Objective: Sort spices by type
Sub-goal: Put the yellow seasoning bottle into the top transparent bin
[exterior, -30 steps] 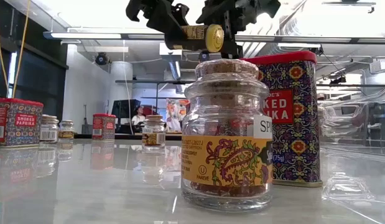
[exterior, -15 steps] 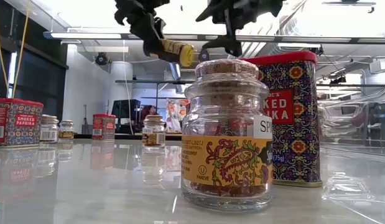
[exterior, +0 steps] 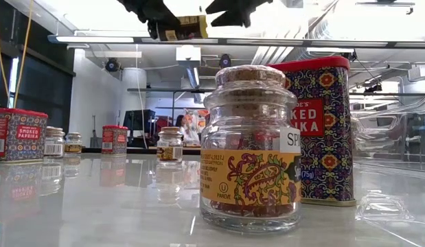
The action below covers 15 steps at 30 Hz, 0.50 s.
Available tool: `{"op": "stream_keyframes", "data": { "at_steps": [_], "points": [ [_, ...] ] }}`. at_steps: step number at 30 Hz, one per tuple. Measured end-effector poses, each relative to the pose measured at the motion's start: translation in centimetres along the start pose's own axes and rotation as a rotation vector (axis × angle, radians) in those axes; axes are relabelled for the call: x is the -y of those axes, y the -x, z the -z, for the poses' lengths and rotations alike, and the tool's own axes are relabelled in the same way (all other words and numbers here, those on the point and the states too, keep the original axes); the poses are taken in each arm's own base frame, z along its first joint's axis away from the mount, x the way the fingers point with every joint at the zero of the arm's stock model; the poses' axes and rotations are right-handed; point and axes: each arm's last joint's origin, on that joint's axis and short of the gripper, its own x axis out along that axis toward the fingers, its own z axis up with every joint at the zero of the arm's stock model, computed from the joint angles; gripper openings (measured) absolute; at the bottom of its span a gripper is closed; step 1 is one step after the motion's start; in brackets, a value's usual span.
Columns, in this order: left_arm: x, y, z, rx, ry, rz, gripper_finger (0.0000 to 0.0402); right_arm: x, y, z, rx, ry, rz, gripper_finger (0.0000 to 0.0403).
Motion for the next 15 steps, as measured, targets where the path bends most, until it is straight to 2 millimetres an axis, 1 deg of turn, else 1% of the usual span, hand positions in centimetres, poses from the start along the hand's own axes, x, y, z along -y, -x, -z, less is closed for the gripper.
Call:
{"op": "stream_keyframes", "data": {
  "at_steps": [1,3,6,9,13,15],
  "points": [
    [0.2,-0.1,-0.1,0.005,-0.006,0.007,0.0166,-0.1,0.1,-0.4,0.006,0.023,0.032,0.0296],
    [0.5,0.2,-0.3,0.021,-0.017,0.007,0.0166,-0.1,0.4,-0.9,0.016,0.016,0.05,0.0296],
    [0.7,0.6,-0.7,0.053,-0.041,-0.018,0.0166,0.1,0.8,-1.5,0.025,-0.016,0.012,0.0296],
    [0.9,1.1,-1.0,0.087,-0.05,-0.033,0.0166,-0.1,0.9,-1.6,0.028,0.007,-0.001,0.0296],
    [1.4,2.7,-1.9,0.187,-0.093,-0.076,0.0166,-0.2,0.8,-1.9,0.055,-0.006,-0.025,0.0296],
    [1.9,3.3,-2.1,0.203,-0.118,-0.099,0.0166,-0.2,0.8,-2.1,0.08,-0.026,-0.043,0.0296]
  ]
}}
